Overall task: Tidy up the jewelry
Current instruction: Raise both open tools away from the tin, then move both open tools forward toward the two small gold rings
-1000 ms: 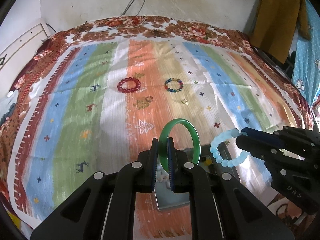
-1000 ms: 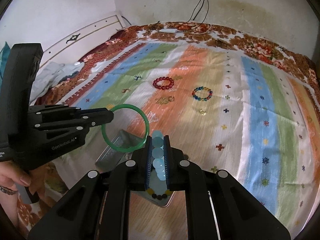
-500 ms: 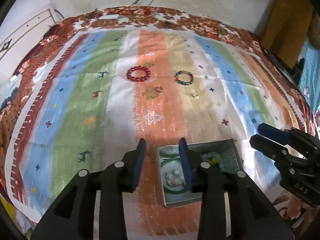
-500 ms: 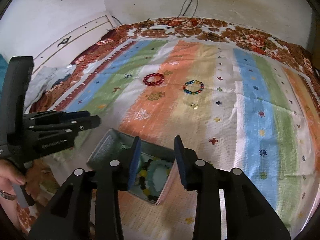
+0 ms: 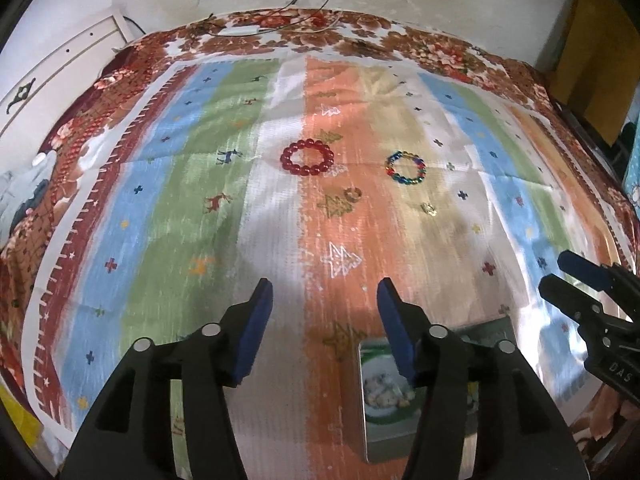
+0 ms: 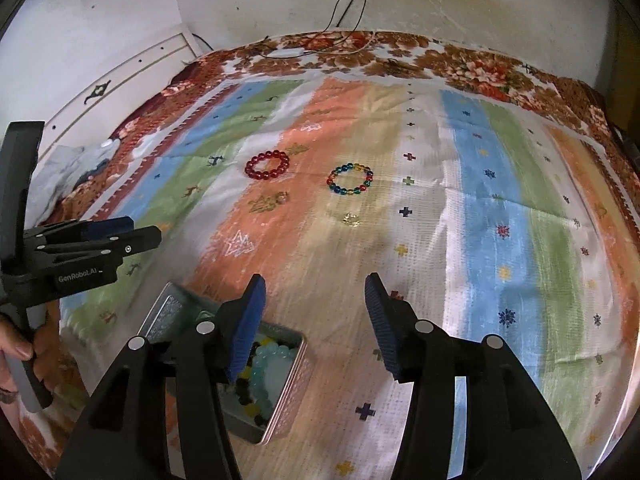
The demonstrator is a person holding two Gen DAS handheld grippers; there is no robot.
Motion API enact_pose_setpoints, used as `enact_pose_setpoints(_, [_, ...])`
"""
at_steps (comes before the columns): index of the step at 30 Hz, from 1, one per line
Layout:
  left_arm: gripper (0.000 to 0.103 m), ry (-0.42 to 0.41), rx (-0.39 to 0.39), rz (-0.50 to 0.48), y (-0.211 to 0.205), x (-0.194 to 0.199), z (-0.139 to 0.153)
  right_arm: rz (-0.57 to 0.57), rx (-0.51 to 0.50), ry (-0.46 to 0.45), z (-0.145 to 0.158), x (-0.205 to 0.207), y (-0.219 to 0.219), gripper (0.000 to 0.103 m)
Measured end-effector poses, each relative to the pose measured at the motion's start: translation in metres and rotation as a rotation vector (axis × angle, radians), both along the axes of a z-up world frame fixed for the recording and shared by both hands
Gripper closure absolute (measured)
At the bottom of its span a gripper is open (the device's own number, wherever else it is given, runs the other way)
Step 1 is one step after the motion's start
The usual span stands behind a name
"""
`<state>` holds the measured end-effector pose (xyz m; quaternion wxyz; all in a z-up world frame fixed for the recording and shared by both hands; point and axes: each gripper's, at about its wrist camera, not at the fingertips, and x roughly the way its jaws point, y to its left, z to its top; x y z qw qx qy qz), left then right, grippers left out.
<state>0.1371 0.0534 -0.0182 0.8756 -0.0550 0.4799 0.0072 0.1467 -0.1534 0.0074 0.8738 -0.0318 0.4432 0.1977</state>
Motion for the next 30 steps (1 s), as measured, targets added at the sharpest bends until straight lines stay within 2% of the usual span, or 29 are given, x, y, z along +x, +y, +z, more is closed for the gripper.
enact_pose_setpoints(10, [0.044,0.008,0.002,0.009,0.003,0.021,-0.004,-0.022,0.012,0.022,-0.005,0.028,0.001,0.042])
enact_pose_setpoints(13, [0.039,0.003,-0.004,0.021,0.007,0.029,-0.004,-0.030,0.002,0.018,-0.007,0.034,0.002,0.041])
enact_pose_setpoints(15, [0.035,0.008,-0.016,0.022,0.008,0.034,-0.005,-0.031,0.008,0.018,-0.008,0.039,0.002,0.036])
enact_pose_setpoints(24, [0.033,0.018,-0.032,0.045,0.016,0.058,-0.011,-0.061,0.041,0.048,-0.015,0.067,-0.002,0.036])
enact_pose_setpoints(30, [0.033,-0.033,-0.036,0.089,0.023,0.070,-0.004,-0.088,0.050,0.040,-0.017,0.076,-0.005,0.036])
